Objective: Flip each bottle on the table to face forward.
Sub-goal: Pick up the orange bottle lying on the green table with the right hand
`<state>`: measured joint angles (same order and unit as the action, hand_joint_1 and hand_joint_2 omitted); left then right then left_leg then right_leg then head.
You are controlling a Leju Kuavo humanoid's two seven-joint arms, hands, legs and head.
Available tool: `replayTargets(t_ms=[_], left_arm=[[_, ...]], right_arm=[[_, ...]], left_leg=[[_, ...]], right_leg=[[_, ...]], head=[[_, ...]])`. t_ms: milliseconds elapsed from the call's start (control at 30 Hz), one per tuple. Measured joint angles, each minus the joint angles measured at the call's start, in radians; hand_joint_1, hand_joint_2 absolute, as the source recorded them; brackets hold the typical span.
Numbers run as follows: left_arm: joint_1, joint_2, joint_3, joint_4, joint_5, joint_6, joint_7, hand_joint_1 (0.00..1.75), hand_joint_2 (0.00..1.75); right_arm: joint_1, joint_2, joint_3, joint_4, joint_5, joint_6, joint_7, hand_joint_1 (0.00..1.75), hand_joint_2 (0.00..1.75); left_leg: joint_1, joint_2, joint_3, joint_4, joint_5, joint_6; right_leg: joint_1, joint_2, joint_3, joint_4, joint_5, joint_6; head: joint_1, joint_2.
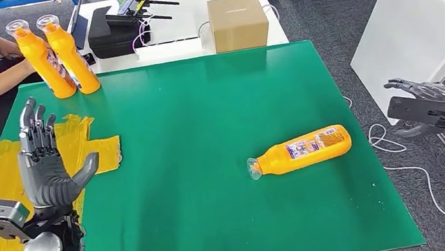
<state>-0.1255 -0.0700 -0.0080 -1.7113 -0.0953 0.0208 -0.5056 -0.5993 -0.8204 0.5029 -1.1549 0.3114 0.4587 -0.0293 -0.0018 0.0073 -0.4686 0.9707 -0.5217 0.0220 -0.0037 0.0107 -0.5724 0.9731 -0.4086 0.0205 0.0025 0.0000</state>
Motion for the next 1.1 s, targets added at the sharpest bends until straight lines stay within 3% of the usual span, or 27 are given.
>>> replayTargets(t_ms=[167, 233, 300, 367, 433, 500, 600, 700, 900, 1100], left_arm=[[-0.025, 0.0, -0.019, 0.017, 0.003, 0.004, 0.009, 0.0, 1.75], [-0.03, 0.002, -0.027, 0.022, 0.012, -0.008, 0.022, 0.0, 1.75], [-0.032, 0.005, -0.033, 0.026, 0.044, -0.055, 0.044, 0.0, 0.87], [-0.03, 0.011, -0.036, 0.029, 0.078, -0.123, 0.066, 0.0, 0.0], [-0.024, 0.016, -0.037, 0.03, 0.098, -0.184, 0.082, 0.0, 0.0], [-0.015, 0.019, -0.04, 0.03, 0.121, -0.23, 0.093, 0.0, 0.0], [-0.002, 0.019, -0.047, 0.031, 0.164, -0.267, 0.102, 0.0, 0.0], [0.006, 0.019, -0.05, 0.031, 0.192, -0.281, 0.108, 0.0, 0.0], [0.006, 0.02, -0.054, 0.036, 0.174, -0.264, 0.111, 0.0, 0.0], [-0.001, 0.018, -0.068, 0.036, 0.144, -0.243, 0.113, 0.0, 0.0]], right_arm=[[-0.06, 0.058, 0.105, 0.092, 0.016, -0.031, -0.022, 0.0, 1.75], [-0.076, 0.094, 0.133, 0.128, 0.024, -0.079, -0.042, 0.0, 0.87], [-0.076, 0.149, 0.141, 0.15, 0.05, -0.204, -0.08, 0.0, 0.0], [-0.054, 0.225, 0.127, 0.148, 0.098, -0.367, -0.128, 0.0, 0.0], [-0.003, 0.321, 0.085, 0.093, 0.14, -0.496, -0.176, 0.0, 0.0], [0.064, 0.427, 0.031, -0.016, 0.155, -0.558, -0.205, 0.0, 0.0], [0.148, 0.559, -0.038, -0.189, 0.134, -0.569, -0.219, 0.0, 0.0], [0.197, 0.647, -0.086, -0.308, 0.116, -0.569, -0.232, 0.0, 0.0], [0.23, 0.719, -0.122, -0.384, 0.112, -0.51, -0.243, 0.0, 0.0], [0.213, 0.746, -0.116, -0.332, 0.144, -0.442, -0.211, 0.0, 0.0]], left_leg=[[0.0, 0.0, -0.001, 0.0, 0.0, 0.0], [0.001, 0.0, -0.001, 0.0, 0.0, 0.0], [0.001, 0.001, 0.0, 0.0, 0.0, 0.0], [0.003, 0.002, 0.0, 0.0, 0.0, 0.0], [0.005, 0.002, 0.001, 0.0, 0.0, -0.001], [0.006, 0.001, 0.001, 0.0, 0.001, -0.001], [0.006, -0.006, -0.002, 0.0, 0.002, -0.003], [0.007, -0.007, -0.003, -0.001, 0.002, -0.004], [0.004, -0.006, -0.002, -0.001, 0.002, -0.004], [0.003, -0.006, -0.002, 0.0, 0.002, -0.004]], right_leg=[[0.001, 0.0, 0.0, 0.0, 0.0, 0.0], [0.001, 0.0, 0.0, 0.0, 0.0, 0.0], [0.002, 0.0, 0.0, 0.001, 0.0, 0.0], [0.003, 0.001, 0.0, 0.001, 0.0, 0.0], [0.005, 0.001, 0.0, 0.001, 0.0, 0.0], [0.006, 0.001, -0.001, 0.001, 0.0, -0.001], [0.008, -0.004, -0.002, 0.001, -0.001, -0.002], [0.009, -0.006, -0.003, 0.001, -0.001, -0.002], [0.005, -0.006, -0.002, 0.001, -0.001, -0.002], [0.003, -0.006, -0.002, 0.001, -0.001, -0.001]], head=[[0.0, 0.0], [0.0, 0.0], [0.0, 0.0], [0.0, 0.0], [0.0, 0.0], [0.0, 0.0], [0.0, 0.0], [0.0, 0.0], [0.0, 0.0], [0.0, 0.0]])
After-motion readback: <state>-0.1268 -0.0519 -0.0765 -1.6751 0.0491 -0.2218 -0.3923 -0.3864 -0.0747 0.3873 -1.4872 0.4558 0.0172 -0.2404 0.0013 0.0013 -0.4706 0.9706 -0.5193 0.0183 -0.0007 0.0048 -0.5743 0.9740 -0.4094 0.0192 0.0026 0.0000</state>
